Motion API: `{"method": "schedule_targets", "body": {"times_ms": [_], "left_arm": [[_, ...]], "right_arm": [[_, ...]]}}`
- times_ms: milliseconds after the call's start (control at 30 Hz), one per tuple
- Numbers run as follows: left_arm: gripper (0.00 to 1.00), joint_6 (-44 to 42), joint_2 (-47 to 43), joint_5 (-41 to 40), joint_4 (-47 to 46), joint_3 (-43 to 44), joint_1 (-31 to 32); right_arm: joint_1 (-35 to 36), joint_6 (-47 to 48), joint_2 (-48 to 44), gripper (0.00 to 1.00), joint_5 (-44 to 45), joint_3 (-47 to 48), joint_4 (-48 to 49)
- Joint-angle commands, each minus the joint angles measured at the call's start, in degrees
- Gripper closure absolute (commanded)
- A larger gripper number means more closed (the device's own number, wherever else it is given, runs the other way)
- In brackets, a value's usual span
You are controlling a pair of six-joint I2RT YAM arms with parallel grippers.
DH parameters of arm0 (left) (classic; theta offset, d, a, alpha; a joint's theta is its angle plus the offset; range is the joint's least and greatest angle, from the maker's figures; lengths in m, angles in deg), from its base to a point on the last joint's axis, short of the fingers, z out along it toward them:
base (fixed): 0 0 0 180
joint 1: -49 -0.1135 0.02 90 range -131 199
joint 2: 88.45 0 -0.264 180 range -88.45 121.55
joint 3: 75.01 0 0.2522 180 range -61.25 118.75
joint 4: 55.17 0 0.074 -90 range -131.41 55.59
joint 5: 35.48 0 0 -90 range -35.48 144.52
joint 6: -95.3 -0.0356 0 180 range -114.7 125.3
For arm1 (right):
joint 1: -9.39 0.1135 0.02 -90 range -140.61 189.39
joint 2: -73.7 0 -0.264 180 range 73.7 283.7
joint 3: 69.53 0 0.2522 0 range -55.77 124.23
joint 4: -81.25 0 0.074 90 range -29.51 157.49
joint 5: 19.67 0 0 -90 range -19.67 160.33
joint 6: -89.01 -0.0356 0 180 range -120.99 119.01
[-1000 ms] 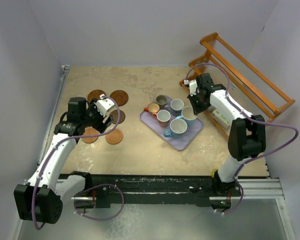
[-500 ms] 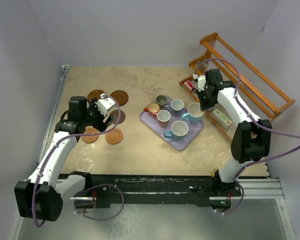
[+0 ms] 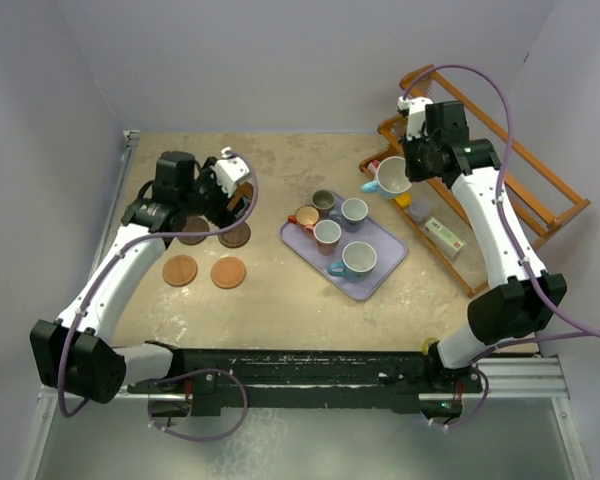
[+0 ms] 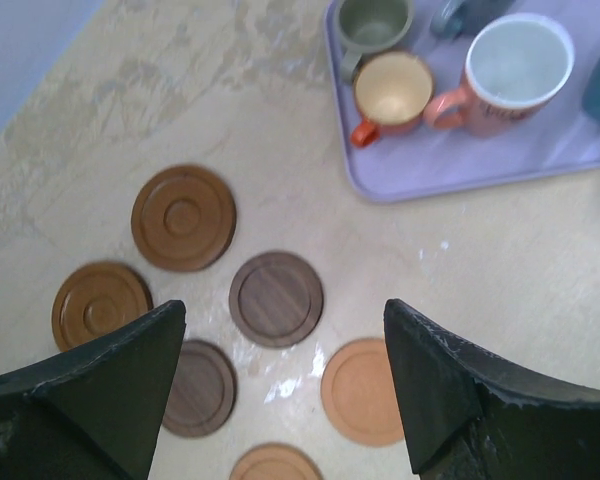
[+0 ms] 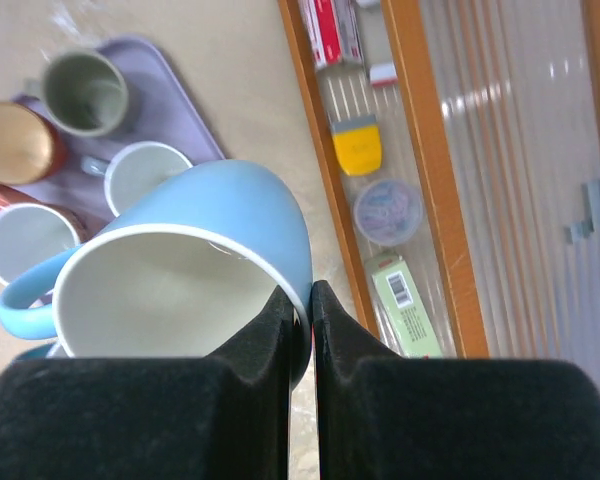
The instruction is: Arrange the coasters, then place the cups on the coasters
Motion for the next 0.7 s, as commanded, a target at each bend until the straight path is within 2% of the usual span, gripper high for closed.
{"method": "schedule_targets", "body": {"times_ms": [0, 300, 667], "left_arm": [[0.22, 7.54, 3.93, -0.25, 0.32, 9.13, 3.62], [0.22, 20.15, 12.88, -0.29, 1.52, 24.56, 6.69], [0.22, 34.18, 17.35, -7.76, -2.79, 30.99, 14.52]], "right_arm": [[5.85, -3.91, -3.03, 1.0, 3.28, 6.11, 2.28], [14.52, -8.32, -1.71, 1.0, 7.66, 7.79, 10.16], [23.38, -13.53, 4.81, 1.0, 16.92, 11.13, 15.35]]}}
